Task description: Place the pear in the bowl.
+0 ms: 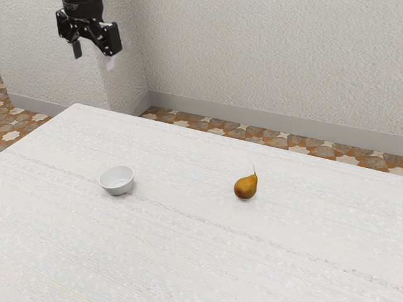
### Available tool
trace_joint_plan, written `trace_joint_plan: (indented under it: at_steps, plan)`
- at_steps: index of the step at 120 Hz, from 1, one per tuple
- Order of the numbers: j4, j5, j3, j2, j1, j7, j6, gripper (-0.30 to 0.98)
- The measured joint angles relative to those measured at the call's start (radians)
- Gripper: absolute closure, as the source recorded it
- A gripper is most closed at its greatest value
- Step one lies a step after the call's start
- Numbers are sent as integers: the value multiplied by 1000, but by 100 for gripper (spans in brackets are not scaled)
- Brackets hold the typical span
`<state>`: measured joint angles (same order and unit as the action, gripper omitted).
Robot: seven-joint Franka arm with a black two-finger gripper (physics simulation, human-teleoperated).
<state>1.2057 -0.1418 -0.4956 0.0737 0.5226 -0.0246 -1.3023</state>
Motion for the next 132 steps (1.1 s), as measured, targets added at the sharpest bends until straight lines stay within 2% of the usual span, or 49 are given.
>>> trace_joint_plan:
  at_steps: [44, 57, 72, 87, 101, 114, 132]
  plan:
    - [77, 11, 2, 120, 40, -2, -92, 0]
    - [146, 51, 1, 153, 45, -2, -149, 0]
    - [224, 141, 1, 178, 42, 4, -236, 0]
    - [296, 275, 0, 191, 43, 13, -371, 0]
    - [311, 378, 9, 258, 49, 22, -487, 0]
    - [298, 433, 37, 340, 47, 27, -569, 1]
    - [288, 468, 94, 416, 35, 32, -670, 2]
